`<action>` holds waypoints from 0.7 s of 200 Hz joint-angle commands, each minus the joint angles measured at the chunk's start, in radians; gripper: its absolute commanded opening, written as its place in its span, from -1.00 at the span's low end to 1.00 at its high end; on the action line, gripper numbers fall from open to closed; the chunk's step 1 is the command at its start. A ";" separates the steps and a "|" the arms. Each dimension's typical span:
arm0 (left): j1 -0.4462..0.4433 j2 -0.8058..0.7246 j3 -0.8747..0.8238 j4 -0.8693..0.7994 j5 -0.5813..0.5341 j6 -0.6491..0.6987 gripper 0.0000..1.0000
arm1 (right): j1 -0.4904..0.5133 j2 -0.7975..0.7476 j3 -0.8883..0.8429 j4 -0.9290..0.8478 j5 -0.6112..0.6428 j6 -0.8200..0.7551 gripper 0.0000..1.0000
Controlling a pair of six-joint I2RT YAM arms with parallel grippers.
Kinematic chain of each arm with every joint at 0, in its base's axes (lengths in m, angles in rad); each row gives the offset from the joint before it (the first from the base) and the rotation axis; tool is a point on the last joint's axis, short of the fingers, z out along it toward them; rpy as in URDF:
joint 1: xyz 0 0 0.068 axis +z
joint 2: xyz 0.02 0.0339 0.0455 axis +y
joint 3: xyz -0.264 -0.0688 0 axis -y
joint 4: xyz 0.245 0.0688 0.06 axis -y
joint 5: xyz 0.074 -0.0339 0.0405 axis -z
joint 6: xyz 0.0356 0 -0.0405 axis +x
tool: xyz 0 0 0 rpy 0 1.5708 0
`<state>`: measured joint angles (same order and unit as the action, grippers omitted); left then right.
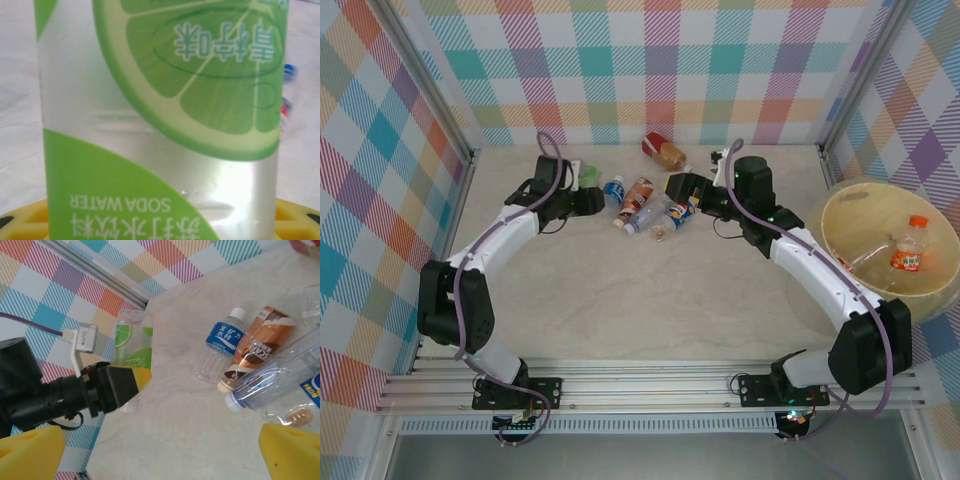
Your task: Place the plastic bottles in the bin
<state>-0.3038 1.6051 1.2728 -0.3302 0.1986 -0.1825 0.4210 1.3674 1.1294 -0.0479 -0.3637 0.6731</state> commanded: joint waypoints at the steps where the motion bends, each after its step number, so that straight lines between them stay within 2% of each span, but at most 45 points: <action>1: -0.062 -0.061 -0.008 0.037 0.067 0.042 -0.18 | 0.013 0.019 0.046 0.054 -0.075 0.055 0.99; 27: -0.111 -0.117 -0.023 0.099 0.163 0.063 -0.19 | 0.022 0.036 0.068 0.038 -0.112 0.050 0.99; 59: -0.168 -0.164 -0.029 0.109 0.216 0.112 -0.19 | 0.028 0.033 0.079 0.026 -0.118 0.058 0.99; 82: -0.213 -0.182 -0.019 0.089 0.170 0.152 -0.18 | 0.030 0.046 0.097 0.031 -0.158 0.094 0.99; 117: -0.294 -0.185 0.024 0.005 0.031 0.226 -0.19 | 0.039 0.068 0.107 0.124 -0.241 0.168 0.99; 140: -0.327 -0.190 0.031 0.002 0.009 0.253 -0.19 | 0.051 0.079 0.117 0.113 -0.198 0.184 0.99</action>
<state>-0.6033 1.4441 1.2678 -0.3012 0.2646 0.0051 0.4553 1.4307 1.2079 0.0170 -0.5510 0.8116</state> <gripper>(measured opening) 0.572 0.996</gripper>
